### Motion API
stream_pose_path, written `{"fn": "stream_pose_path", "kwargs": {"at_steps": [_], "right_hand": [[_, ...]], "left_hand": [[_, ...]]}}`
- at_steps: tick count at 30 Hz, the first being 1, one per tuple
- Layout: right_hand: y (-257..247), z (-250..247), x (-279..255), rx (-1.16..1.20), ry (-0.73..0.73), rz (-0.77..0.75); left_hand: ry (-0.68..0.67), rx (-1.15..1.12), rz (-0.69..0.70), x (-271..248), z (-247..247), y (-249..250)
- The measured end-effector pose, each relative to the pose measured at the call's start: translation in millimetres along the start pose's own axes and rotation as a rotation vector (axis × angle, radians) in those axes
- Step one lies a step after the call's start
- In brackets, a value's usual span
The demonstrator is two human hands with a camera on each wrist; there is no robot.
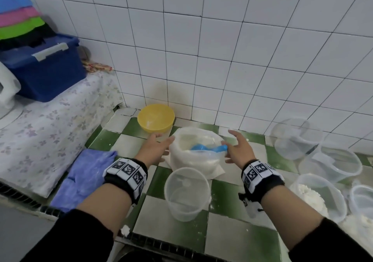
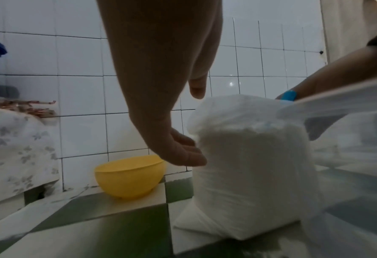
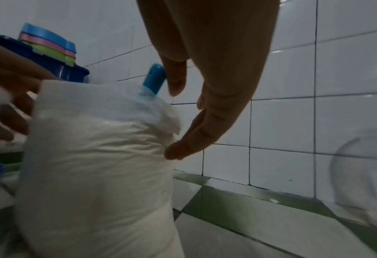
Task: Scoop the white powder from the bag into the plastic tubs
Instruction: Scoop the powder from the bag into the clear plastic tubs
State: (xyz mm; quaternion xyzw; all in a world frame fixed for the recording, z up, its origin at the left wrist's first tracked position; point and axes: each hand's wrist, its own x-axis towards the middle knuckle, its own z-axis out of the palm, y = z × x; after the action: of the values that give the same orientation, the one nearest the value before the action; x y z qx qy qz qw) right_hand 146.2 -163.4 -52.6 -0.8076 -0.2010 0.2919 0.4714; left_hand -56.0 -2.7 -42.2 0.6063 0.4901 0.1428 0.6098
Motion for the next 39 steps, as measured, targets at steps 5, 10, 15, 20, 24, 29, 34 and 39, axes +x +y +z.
{"fn": "stream_pose_path", "kwargs": {"at_steps": [5, 10, 15, 20, 24, 29, 34, 39], "right_hand": [[-11, -7, 22, 0.060, -0.012, -0.019], [-21, -14, 30, 0.089, -0.024, -0.133], [-20, -16, 27, 0.050, -0.078, -0.145], [-29, -15, 33, -0.117, -0.295, -0.256], [-34, -14, 40, -0.084, -0.301, -0.222], [-31, -21, 50, 0.110, -0.194, -0.193], [-31, -17, 52, 0.048, -0.310, -0.188], [-40, -14, 61, -0.078, -0.395, -0.266]], "left_hand": [[0.033, -0.125, -0.018, 19, 10, 9], [0.055, -0.207, 0.038, 21, 7, 10], [0.013, -0.243, 0.044, 15, 6, 8], [-0.100, -0.194, 0.080, 13, 7, 11], [-0.140, -0.180, 0.093, 14, 5, 14], [-0.078, -0.225, 0.132, 20, -5, 8], [-0.121, -0.145, 0.127, 24, -5, 16], [-0.183, 0.046, 0.132, 34, 1, 24]]}}
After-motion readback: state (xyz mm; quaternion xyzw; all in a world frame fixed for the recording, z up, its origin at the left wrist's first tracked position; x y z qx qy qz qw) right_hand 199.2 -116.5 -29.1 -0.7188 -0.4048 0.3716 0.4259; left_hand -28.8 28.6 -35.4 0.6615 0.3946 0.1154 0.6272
